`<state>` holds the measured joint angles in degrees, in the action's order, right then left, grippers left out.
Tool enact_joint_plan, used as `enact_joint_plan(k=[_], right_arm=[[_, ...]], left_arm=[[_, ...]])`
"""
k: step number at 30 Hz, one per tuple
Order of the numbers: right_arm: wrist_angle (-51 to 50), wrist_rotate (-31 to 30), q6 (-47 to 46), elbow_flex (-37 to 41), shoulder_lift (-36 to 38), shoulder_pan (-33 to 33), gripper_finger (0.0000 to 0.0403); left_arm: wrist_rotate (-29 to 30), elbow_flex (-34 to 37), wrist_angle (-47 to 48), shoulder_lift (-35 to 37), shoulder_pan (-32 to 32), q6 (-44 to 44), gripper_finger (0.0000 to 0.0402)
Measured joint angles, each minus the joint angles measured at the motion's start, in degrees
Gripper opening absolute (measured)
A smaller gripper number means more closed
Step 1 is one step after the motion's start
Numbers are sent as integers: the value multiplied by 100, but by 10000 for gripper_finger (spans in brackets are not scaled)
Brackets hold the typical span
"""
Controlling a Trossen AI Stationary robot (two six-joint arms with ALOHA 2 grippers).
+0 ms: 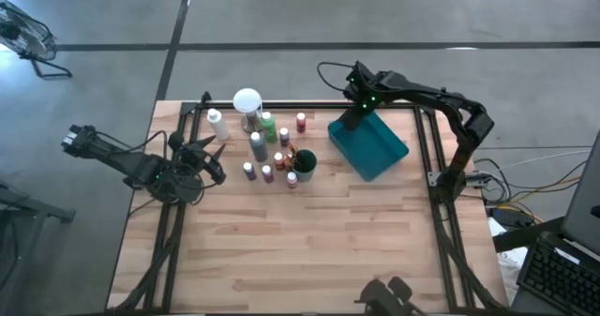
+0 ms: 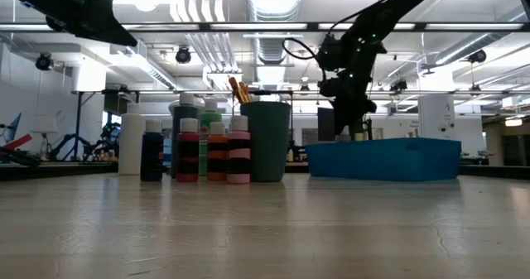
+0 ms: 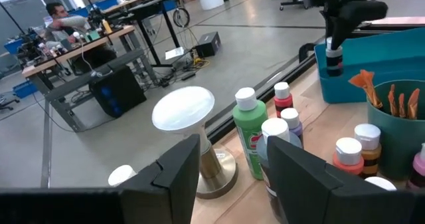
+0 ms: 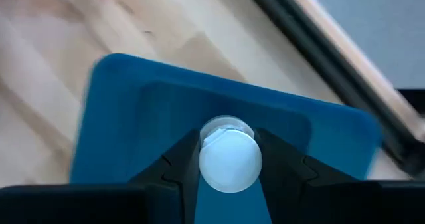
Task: Pick & Place Paint Supplies
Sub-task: Put the gray paint bottle into blue bin
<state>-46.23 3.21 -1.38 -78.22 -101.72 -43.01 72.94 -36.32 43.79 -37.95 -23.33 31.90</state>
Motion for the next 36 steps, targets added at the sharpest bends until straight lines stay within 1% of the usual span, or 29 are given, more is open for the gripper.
enact_joint_plan(k=[8,12,18,23,36], right_arm=[[14,-40,96,135,4,-465,116],[139,-37,155,226,10,-583,116],[345,-30,246,291,12,-596,116],[358,-27,298,300,12,-597,116],[352,-19,397,312,12,-689,116]], left_arm=[[-93,0,4,0,0,2,181],[-92,0,4,0,0,0,181],[-91,0,0,0,2,-54,181],[-139,0,0,-4,2,-216,181],[-189,0,-2,-4,0,-214,181]])
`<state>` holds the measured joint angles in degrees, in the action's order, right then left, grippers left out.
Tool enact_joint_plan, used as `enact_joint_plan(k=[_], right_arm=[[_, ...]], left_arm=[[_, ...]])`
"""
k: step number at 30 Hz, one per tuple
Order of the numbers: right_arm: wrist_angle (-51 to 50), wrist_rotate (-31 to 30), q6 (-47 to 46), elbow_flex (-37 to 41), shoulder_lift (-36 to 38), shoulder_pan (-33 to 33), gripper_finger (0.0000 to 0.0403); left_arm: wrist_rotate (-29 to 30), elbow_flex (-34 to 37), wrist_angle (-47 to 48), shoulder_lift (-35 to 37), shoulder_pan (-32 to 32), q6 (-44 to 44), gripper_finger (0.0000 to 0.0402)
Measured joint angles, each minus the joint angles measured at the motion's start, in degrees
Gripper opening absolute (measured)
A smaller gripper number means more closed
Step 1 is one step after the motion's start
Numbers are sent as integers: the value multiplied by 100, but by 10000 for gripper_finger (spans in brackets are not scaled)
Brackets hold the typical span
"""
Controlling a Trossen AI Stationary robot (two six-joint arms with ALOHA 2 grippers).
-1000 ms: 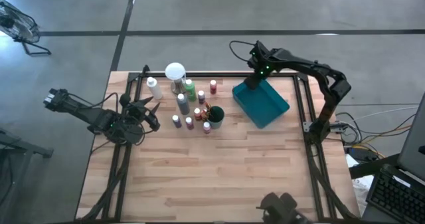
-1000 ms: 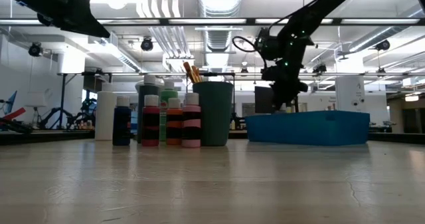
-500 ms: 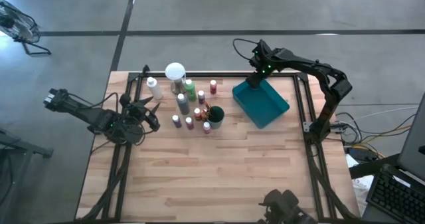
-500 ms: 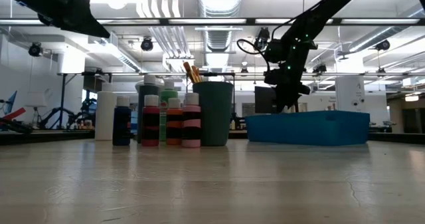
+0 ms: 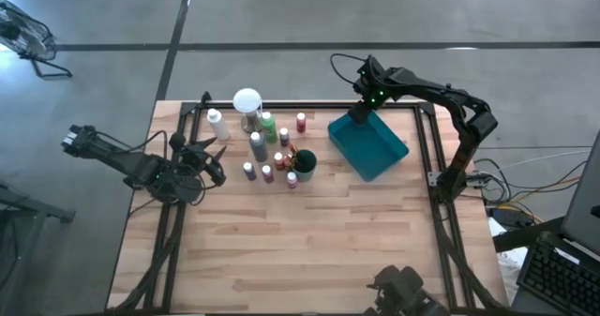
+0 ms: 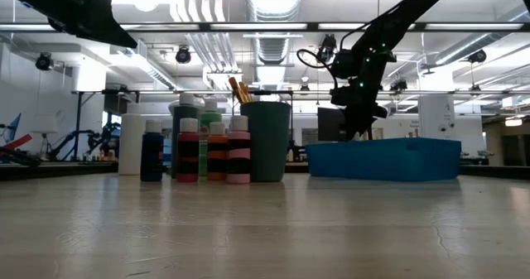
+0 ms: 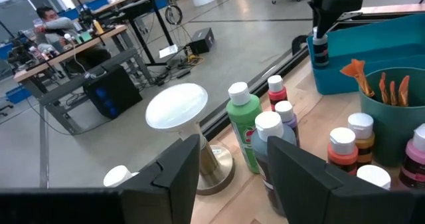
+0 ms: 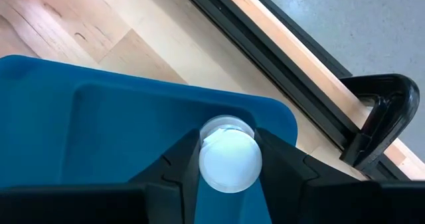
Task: Pick & Place Paint Supplies
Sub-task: Put the gray paint bottle into blue bin
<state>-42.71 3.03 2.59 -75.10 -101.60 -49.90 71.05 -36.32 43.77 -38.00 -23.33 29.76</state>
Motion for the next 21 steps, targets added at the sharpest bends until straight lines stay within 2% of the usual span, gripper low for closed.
enact_joint_plan(k=[7,13,21], right_arm=[[-20,0,2,1,0,-1,118],[-64,-4,-31,14,-4,-5,158],[-81,-1,-42,12,-4,-5,174]], left_arm=[[2,0,0,0,1,0,181],[6,0,0,0,2,0,181],[11,0,0,0,2,0,181]])
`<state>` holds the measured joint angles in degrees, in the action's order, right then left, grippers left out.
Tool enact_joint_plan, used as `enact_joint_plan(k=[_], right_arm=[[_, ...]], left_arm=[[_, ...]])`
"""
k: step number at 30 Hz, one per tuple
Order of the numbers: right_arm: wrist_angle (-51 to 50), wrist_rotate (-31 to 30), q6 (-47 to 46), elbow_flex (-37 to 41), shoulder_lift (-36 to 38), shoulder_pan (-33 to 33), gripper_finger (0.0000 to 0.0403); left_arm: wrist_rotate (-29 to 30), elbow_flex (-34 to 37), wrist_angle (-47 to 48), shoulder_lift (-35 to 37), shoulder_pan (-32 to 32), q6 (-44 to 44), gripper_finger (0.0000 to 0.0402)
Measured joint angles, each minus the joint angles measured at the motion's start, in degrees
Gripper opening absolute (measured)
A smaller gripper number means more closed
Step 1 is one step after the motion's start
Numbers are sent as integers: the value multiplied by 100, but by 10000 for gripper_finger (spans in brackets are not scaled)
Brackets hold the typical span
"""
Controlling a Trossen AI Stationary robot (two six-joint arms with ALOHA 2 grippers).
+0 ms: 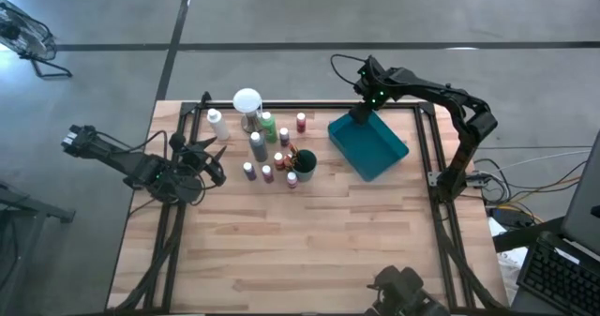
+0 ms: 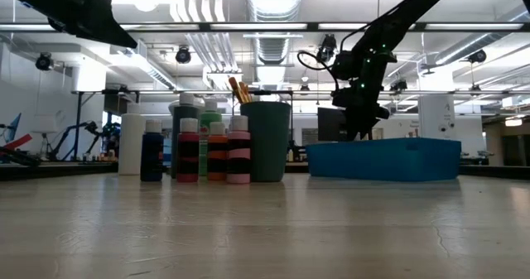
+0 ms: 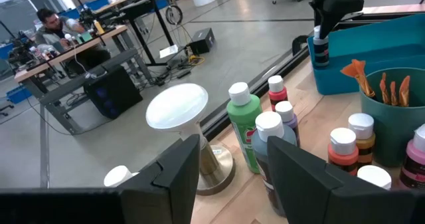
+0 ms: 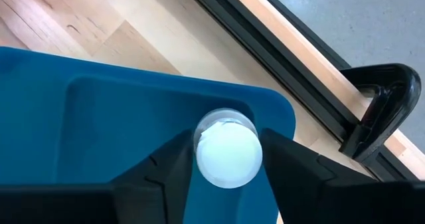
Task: Pick & Place Paint Supplies
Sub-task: Put the gray paint bottle into blue bin, then put the light orange paint bottle into blue bin
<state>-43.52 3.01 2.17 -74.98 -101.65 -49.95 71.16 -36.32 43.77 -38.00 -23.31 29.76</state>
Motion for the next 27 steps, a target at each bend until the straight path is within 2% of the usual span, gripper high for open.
enact_joint_plan(k=[6,19,23,27], right_arm=[[-16,4,76,0,0,0,191],[-23,19,52,0,287,7,268],[-11,16,52,0,410,25,276],[148,17,52,0,632,111,265]], left_arm=[[0,0,-2,0,-2,0,181],[0,0,0,0,0,0,181],[0,0,0,0,0,0,181],[0,0,-2,-2,-2,87,181]])
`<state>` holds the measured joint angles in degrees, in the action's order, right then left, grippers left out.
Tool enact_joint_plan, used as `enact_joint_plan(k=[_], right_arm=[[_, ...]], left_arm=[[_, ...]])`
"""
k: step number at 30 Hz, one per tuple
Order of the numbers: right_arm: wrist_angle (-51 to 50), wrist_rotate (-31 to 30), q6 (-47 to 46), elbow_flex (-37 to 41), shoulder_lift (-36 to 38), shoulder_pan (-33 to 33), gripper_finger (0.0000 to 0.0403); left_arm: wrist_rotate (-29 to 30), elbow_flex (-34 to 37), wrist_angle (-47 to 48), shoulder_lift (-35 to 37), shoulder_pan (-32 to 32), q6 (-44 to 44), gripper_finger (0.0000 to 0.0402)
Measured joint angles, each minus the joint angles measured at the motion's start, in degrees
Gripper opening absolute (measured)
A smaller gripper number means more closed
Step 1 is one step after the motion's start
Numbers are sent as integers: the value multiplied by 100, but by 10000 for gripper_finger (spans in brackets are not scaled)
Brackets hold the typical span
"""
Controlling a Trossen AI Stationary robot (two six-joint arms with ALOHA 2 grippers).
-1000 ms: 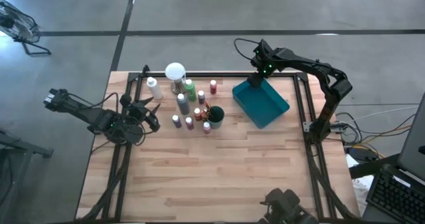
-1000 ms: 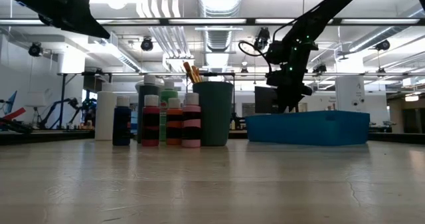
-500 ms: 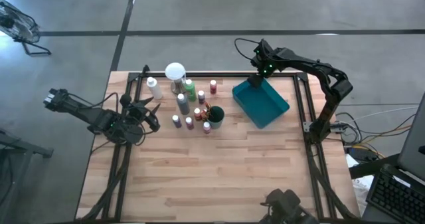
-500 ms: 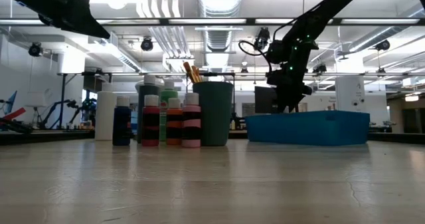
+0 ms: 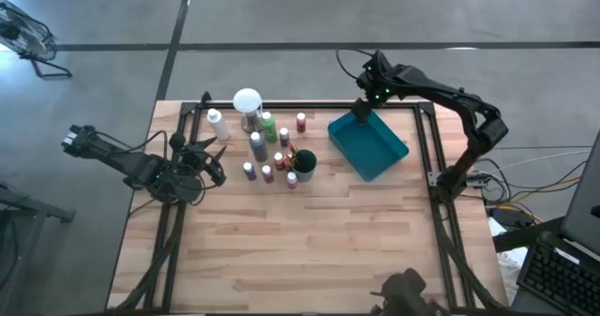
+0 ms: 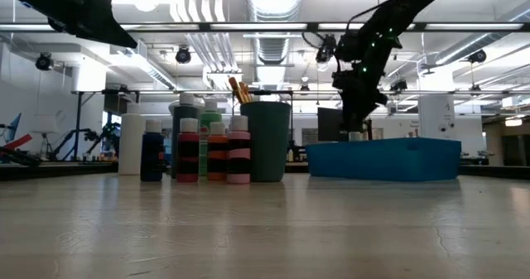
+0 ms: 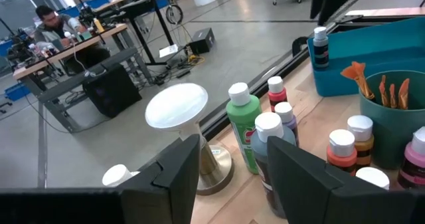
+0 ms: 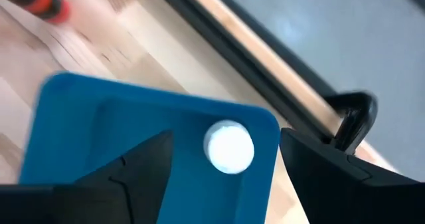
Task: Pick & Place Paint Supplies
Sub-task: Put the light orange paint bottle into blue bin
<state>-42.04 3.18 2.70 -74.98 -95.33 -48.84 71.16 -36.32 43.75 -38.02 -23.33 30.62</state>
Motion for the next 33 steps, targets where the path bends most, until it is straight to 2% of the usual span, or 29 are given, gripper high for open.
enact_joint_plan(k=[11,15,21,28,33], right_arm=[[1149,30,74,-2,852,563,221],[1198,44,176,-155,953,760,212],[1481,854,217,-356,676,991,199],[1903,881,203,-457,253,1096,184],[1856,893,315,-640,-295,1254,172]], left_arm=[[0,0,0,-11,0,-38,181],[0,0,0,-11,1,-38,181],[0,0,0,-11,2,-41,181],[0,0,1,-11,1,-43,181],[0,0,0,-11,1,-43,181]])
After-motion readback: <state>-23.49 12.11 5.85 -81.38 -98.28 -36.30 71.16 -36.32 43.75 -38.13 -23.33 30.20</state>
